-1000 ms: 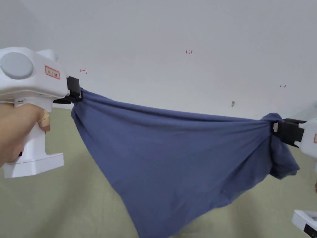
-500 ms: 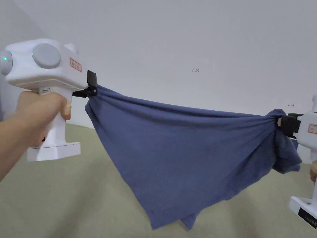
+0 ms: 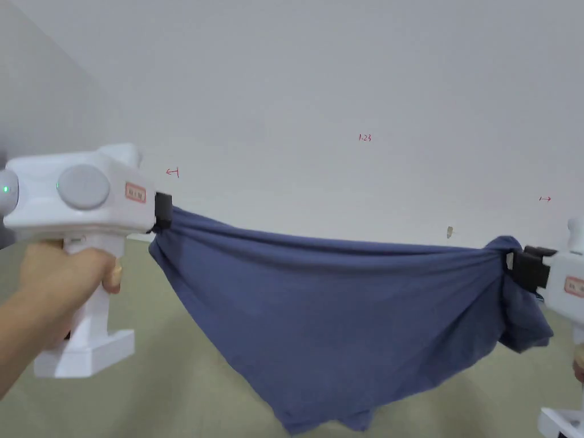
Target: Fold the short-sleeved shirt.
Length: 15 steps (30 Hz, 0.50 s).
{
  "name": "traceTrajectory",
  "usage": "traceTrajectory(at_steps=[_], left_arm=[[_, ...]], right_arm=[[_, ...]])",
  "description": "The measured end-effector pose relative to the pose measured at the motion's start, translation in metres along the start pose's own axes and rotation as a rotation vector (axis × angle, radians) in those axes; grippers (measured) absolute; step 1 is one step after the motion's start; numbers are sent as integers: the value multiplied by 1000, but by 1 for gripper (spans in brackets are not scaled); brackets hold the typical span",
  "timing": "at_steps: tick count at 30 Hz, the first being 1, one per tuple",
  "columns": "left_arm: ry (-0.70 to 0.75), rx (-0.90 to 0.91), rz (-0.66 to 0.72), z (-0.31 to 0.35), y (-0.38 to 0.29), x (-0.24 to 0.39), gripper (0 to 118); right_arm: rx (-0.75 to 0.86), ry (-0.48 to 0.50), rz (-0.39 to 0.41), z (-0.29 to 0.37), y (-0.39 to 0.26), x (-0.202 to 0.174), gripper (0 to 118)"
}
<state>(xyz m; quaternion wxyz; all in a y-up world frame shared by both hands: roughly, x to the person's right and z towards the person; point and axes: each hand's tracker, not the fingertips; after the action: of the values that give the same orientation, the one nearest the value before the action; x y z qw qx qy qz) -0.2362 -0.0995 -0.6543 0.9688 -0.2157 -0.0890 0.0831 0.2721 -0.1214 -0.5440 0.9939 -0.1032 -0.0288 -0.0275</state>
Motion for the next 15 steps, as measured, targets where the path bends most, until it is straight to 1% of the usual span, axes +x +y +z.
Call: traceTrajectory(at_steps=[2, 6, 10, 12, 14, 15], left_arm=[[-9, -34, 27, 3, -30, -11, 0], [-36, -102, 70, 9, -85, -28, 0], [-57, -199, 109, 16, -133, -38, 0], [-59, -220, 137, 24, -158, -41, 0], [-58, -252, 145, 33, -182, -43, 0], [-55, -270, 145, 36, -193, -44, 0]], right_arm=[[-19, 13, 17, 10, -25, 3, 2], [-88, 30, -15, 30, -71, 13, 2], [-165, 34, 5, 51, -111, 21, 2], [-198, 31, -17, 63, -128, 22, 2], [-248, 24, -70, 77, -148, 23, 2], [-268, 26, -84, 83, -157, 23, 2]])
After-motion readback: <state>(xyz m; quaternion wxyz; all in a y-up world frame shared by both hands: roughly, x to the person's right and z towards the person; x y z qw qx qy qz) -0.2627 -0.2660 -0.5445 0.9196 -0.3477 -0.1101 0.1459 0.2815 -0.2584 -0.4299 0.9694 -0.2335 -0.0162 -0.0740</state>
